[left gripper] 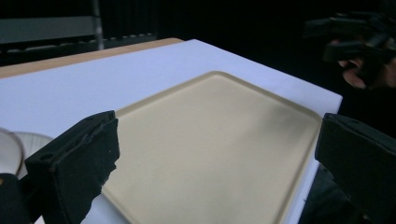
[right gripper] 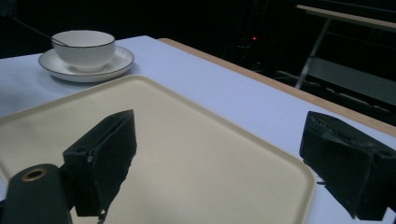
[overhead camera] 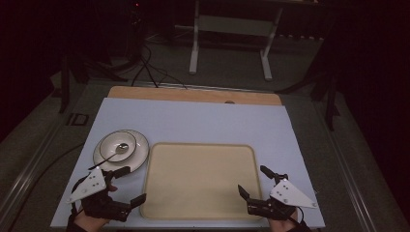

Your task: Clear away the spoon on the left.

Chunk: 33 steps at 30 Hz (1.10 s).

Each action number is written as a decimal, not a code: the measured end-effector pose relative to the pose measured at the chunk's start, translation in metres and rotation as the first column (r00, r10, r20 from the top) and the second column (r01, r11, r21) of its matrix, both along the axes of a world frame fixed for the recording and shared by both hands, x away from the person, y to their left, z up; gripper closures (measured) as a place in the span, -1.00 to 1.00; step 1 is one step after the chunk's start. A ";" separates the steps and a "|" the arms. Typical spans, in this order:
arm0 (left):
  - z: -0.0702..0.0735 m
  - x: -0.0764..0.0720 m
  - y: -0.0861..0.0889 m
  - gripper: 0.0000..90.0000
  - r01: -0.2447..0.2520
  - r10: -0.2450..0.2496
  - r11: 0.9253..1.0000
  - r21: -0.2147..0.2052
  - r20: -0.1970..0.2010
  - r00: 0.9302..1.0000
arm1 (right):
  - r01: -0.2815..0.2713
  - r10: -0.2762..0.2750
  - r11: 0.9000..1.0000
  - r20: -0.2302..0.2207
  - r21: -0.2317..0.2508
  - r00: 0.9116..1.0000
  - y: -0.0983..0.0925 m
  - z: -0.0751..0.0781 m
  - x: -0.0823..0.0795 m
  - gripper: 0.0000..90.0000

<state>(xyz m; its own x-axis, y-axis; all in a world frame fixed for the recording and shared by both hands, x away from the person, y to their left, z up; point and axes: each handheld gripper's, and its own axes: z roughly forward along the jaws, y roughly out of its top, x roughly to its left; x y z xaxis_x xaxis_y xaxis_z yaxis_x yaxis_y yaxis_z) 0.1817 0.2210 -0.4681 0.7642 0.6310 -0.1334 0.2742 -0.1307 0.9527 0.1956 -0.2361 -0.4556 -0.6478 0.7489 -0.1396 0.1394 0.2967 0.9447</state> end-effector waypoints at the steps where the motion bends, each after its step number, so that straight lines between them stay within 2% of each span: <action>1: 0.001 -0.001 -0.001 -0.99 0.003 -0.003 1.000 0.007 0.001 1.000 | 0.000 0.000 1.000 0.000 0.000 1.000 0.000 0.000 0.000 -0.75; 3: 0.005 -0.001 -0.003 -0.99 0.042 -0.042 0.999 0.006 -0.005 0.999 | -0.024 0.024 1.000 -0.002 0.006 1.000 0.001 0.000 0.000 -0.75; 6: 0.011 0.000 -0.006 -0.99 0.062 -0.062 0.998 0.025 -0.001 0.998 | -0.040 0.040 0.999 -0.016 0.013 0.999 0.003 0.000 -0.001 -0.75; 13: 0.030 -0.005 -0.010 -0.99 0.065 -0.067 0.997 0.050 0.047 0.997 | -0.053 0.054 0.998 -0.023 0.031 0.998 0.004 0.000 -0.001 -0.75; 18: 0.045 -0.005 -0.010 -0.99 0.097 -0.101 0.993 0.064 0.063 0.993 | -0.058 0.059 0.998 -0.027 0.029 0.998 0.005 -0.001 -0.002 -0.75; 19: 0.048 -0.005 -0.011 -0.99 0.085 -0.090 0.994 0.064 0.070 0.993 | -0.061 0.061 0.998 -0.027 0.029 0.998 0.005 -0.001 -0.002 -0.75; 21: 0.053 -0.006 -0.011 -0.99 0.094 -0.099 0.994 0.061 0.076 0.992 | -0.063 0.064 0.998 -0.027 0.030 0.998 0.006 -0.001 -0.002 -0.75; 25: 0.062 -0.005 -0.011 -0.99 0.080 -0.087 0.993 0.086 0.083 0.993 | -0.081 0.082 0.996 -0.028 0.030 0.996 0.009 -0.001 -0.003 -0.75; 28: 0.068 -0.004 -0.009 -0.99 0.071 -0.077 0.995 0.077 0.082 0.994 | -0.088 0.088 0.996 -0.019 0.030 0.996 0.010 -0.001 -0.004 -0.75; 29: 0.071 -0.003 -0.008 -0.99 0.075 -0.080 0.995 0.060 0.076 0.994 | -0.090 0.091 0.995 -0.016 0.029 0.996 0.010 -0.001 -0.004 -0.75; 33: 0.077 -0.003 -0.005 -0.97 0.060 -0.064 0.996 0.059 0.078 0.995 | -0.095 0.095 0.995 -0.014 0.017 0.995 0.012 -0.001 -0.004 -0.75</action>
<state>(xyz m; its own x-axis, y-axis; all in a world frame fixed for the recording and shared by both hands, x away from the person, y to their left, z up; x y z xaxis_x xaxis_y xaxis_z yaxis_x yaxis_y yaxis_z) 0.1792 0.2162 -0.3914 0.8090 0.5868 -0.0356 0.1871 -0.1996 0.9618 0.1911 -0.2237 -0.4563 -0.7178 0.6861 -0.1182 0.1249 0.2940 0.9476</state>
